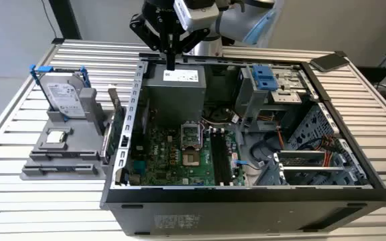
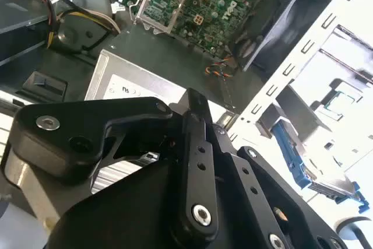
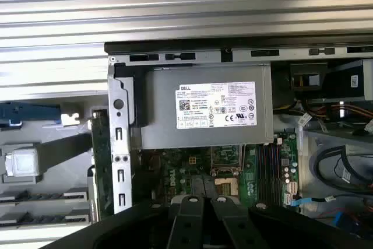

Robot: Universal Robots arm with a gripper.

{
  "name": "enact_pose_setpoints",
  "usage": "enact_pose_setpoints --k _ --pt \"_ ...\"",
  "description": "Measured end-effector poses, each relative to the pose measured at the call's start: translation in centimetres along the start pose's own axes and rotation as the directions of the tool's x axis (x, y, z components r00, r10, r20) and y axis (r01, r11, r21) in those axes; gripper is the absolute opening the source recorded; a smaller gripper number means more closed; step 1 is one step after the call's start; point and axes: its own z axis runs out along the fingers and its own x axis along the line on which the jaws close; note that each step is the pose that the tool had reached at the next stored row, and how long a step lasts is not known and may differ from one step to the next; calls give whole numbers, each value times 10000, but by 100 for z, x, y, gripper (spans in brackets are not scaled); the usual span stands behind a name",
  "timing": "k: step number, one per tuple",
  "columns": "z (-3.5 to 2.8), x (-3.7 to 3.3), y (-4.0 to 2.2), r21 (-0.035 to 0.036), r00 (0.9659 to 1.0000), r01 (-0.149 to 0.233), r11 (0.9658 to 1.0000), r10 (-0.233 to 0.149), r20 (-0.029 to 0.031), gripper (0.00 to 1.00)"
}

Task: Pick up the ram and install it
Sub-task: 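Reach for the ram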

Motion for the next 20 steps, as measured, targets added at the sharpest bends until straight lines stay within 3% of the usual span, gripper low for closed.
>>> enact_pose_setpoints --k 17,20 --pt "0 0 0 -1 10000 0 10000 0 0 0" --pt "-1 38 -2 0 10000 0 10000 0 0 0"
